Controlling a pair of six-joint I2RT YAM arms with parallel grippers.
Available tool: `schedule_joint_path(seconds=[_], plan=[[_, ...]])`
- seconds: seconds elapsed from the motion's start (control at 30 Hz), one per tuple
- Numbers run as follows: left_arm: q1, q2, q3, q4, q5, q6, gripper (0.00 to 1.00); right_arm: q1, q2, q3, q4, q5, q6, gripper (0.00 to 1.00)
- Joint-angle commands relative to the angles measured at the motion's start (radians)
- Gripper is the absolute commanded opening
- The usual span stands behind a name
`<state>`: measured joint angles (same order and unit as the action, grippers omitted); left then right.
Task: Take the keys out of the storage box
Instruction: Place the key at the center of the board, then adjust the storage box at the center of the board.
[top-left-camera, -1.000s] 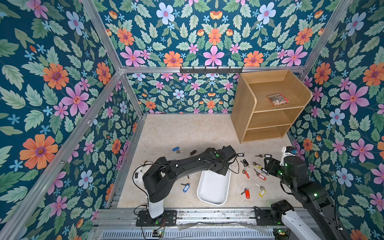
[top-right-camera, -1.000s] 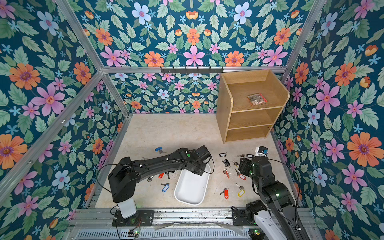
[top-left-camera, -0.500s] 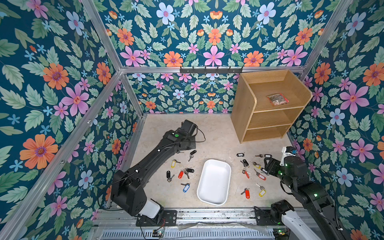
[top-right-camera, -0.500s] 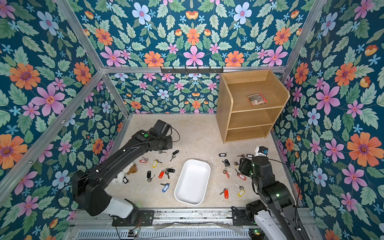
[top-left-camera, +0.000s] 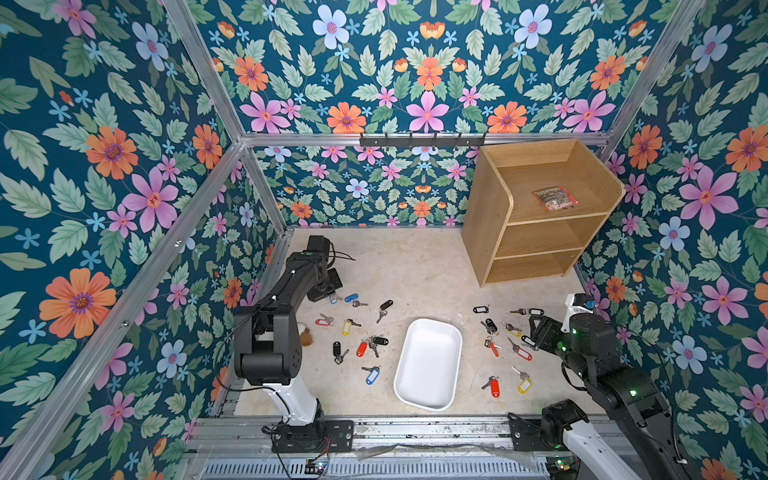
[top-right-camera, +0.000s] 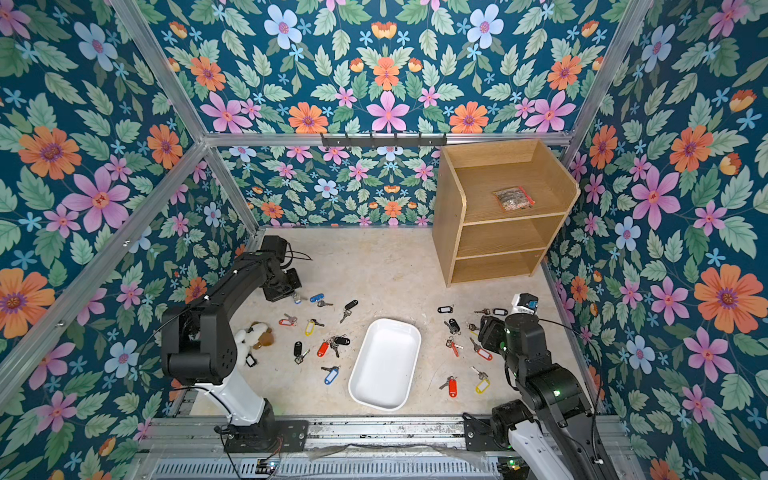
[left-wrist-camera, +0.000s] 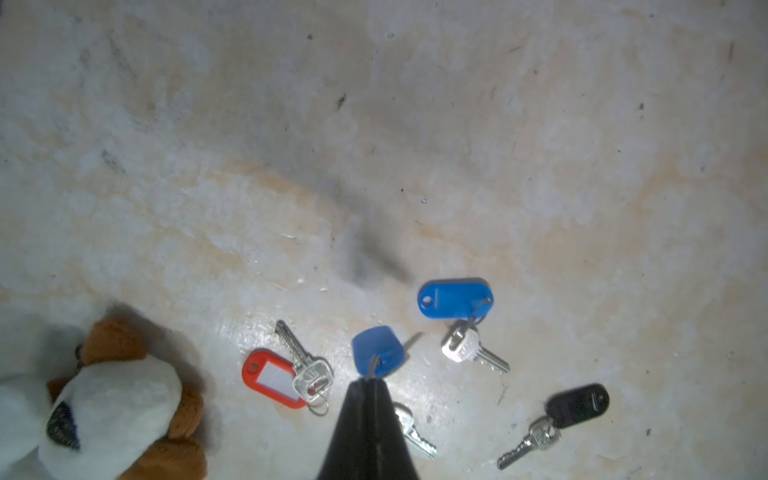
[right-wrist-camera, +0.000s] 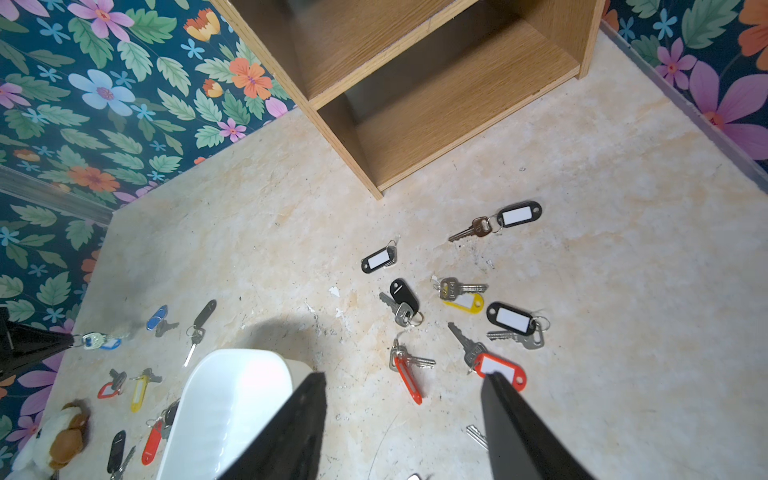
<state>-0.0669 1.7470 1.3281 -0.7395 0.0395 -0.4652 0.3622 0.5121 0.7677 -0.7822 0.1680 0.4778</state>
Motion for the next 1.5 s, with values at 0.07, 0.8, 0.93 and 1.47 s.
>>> schedule_joint_path(seconds=[0.07, 0.8, 0.93, 1.47], plan=[[0.01, 0.069, 0.036, 0.038, 0.019, 0.023, 0.0, 0.001, -0.009, 0.0, 0.014, 0.025, 0.013, 0.64], [0.042, -0.509, -0.206, 0.403, 0.119, 0.065, 0.67, 0.001, 0.159, 0.089, 0.067, -0.028, -0.06, 0.91], [0.041, -0.584, -0.259, 0.378, 0.248, 0.03, 0.7, 0.0, 0.204, 0.097, 0.091, -0.084, -0.047, 0.91], [-0.692, -0.828, -0.54, -0.1, -0.019, -0.63, 0.56, 0.016, 0.394, 0.047, 0.019, -0.208, -0.041, 0.74]])
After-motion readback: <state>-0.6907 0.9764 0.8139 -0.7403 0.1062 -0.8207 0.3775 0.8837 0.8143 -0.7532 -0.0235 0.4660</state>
